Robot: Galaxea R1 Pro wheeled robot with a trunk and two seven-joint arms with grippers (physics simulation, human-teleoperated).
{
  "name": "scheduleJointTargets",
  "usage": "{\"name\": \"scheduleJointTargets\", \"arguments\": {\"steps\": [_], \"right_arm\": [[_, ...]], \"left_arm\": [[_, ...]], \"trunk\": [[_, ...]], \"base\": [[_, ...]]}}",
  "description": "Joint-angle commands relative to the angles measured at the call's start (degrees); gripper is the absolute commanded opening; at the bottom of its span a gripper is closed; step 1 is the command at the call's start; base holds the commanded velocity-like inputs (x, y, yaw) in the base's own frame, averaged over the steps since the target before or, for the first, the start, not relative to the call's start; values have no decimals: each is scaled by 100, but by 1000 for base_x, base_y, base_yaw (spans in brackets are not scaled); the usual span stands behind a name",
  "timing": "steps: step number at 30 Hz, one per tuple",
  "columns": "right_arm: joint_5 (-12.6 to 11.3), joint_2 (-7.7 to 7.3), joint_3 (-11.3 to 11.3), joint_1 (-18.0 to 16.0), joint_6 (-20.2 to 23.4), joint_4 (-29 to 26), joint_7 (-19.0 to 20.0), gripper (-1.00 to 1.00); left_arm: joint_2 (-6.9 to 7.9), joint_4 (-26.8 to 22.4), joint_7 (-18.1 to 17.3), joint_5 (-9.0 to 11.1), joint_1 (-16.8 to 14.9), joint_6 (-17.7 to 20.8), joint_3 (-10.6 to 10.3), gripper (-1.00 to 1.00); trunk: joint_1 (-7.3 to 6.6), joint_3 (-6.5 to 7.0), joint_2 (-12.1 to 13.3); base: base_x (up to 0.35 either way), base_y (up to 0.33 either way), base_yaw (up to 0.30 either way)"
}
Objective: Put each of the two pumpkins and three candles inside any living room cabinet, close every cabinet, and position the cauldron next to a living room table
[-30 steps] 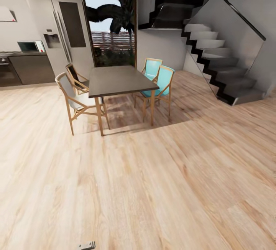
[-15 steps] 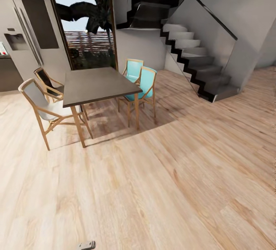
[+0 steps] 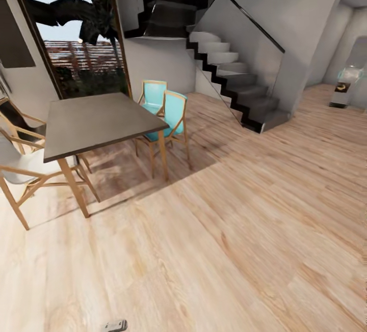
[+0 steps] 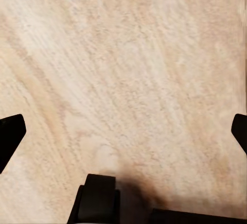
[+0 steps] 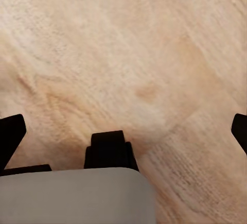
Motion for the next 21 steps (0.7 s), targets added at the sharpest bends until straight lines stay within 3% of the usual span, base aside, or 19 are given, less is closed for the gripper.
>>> {"name": "scheduleJointTargets", "arguments": {"steps": [1, 21], "right_arm": [[0, -3, 0, 0, 0, 0, 0, 100], [0, -2, 0, 0, 0, 0, 9, 100]], "left_arm": [[0, 0, 0, 0, 0, 0, 0, 100], [0, 0, 0, 0, 0, 0, 0, 100]], "trunk": [[0, 0, 0], [0, 0, 0]], "base": [[335, 160, -294], [335, 159, -294]]}}
